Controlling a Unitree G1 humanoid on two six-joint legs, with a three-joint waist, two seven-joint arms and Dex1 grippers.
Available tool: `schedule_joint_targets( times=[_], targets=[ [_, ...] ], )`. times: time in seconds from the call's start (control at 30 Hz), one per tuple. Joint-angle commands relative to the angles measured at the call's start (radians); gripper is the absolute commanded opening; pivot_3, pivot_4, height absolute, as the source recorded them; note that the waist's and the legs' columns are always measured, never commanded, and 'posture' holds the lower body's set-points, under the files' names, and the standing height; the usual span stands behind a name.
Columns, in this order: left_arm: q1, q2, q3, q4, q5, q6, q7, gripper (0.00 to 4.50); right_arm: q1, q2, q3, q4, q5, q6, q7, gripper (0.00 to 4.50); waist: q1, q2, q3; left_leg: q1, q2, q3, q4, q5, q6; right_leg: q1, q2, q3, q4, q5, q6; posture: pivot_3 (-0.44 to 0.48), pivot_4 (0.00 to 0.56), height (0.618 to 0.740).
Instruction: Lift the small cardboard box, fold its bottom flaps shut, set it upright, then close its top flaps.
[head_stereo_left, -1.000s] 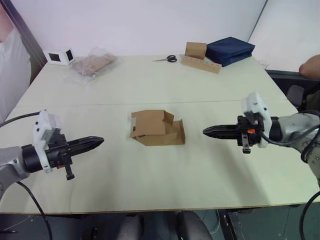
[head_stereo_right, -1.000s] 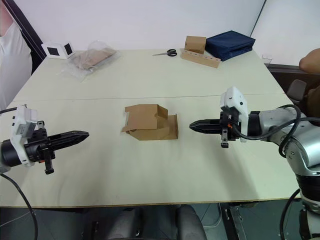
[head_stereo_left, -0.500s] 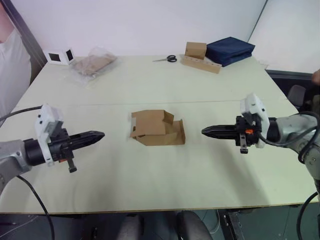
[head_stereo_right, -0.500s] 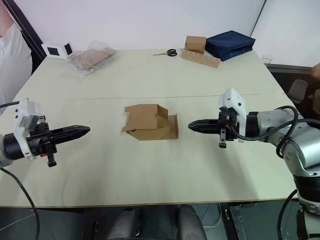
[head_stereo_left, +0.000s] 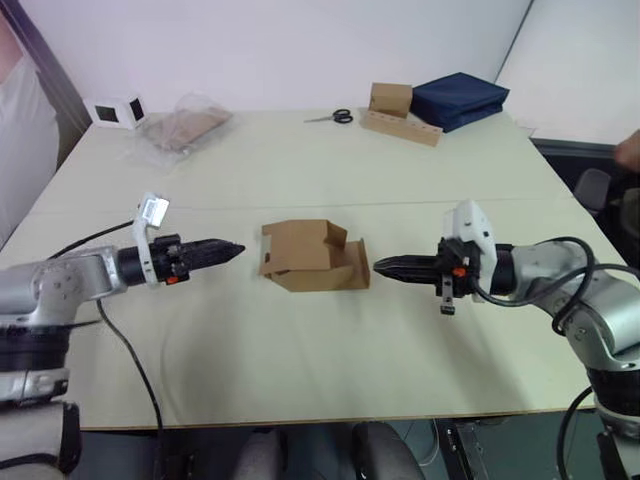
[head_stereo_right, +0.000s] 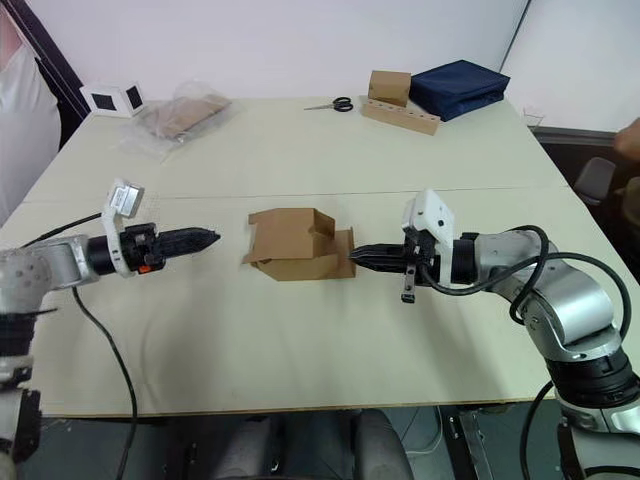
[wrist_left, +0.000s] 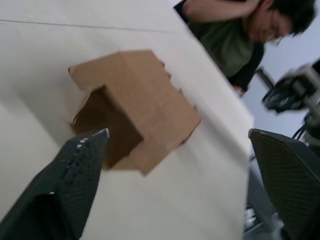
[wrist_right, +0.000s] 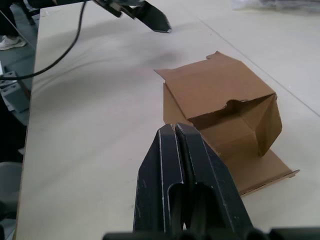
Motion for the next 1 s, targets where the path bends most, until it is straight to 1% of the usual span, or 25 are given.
schedule_joint_targets(
  times=[0.03,0.17,0.4,0.57,0.7,1.0],
  targets=[
    [-0.072,-0.018,-0.058,0.103,0.062,0.004,-0.070,4.44,0.016,0.001,-0.034,-0.058,0.009,-0.006,-0.024,0.00,0.000,0.000,0.000,0.000,0.000,0.000,0.000,0.000,0.000,0.000,0.000,0.000,0.000,0.000,0.000,0.000,0.150,0.740],
    [-0.170,-0.080,-0.114,0.258,0.145,-0.029,-0.126,4.44,0.030,-0.008,-0.053,-0.082,0.021,0.006,-0.046,0.00,0.000,0.000,0.000,0.000,0.000,0.000,0.000,0.000,0.000,0.000,0.000,0.000,0.000,0.000,0.000,0.000,0.150,0.740],
    [-0.275,-0.165,-0.157,0.420,0.253,-0.072,-0.203,4.44,0.053,-0.015,-0.075,-0.115,0.024,0.025,-0.074,0.00,-0.001,0.000,0.000,0.000,0.000,0.000,0.000,0.000,0.000,0.000,0.000,0.000,0.000,0.000,0.000,0.000,0.150,0.740],
    [-0.335,-0.226,-0.155,0.544,0.320,-0.118,-0.252,4.44,0.072,-0.022,-0.091,-0.141,0.029,0.038,-0.092,0.00,0.000,0.000,0.000,0.000,0.000,0.000,0.001,0.000,0.000,0.000,0.000,0.000,0.000,0.000,0.000,0.000,0.150,0.740],
    [-0.363,-0.266,-0.151,0.608,0.357,-0.151,-0.284,4.44,0.091,-0.034,-0.114,-0.164,0.039,0.050,-0.103,0.00,-0.001,0.000,0.000,0.000,-0.001,0.000,0.001,0.000,0.000,0.000,0.000,0.000,0.000,0.000,0.000,0.000,0.150,0.740],
    [-0.416,-0.352,-0.106,0.749,0.414,-0.225,-0.307,4.44,0.170,-0.069,-0.194,-0.250,0.088,0.105,-0.152,0.00,0.002,0.000,0.000,0.000,-0.001,0.000,0.001,0.000,0.000,0.000,-0.001,0.000,0.000,0.000,0.000,0.000,0.150,0.740]
  ],
)
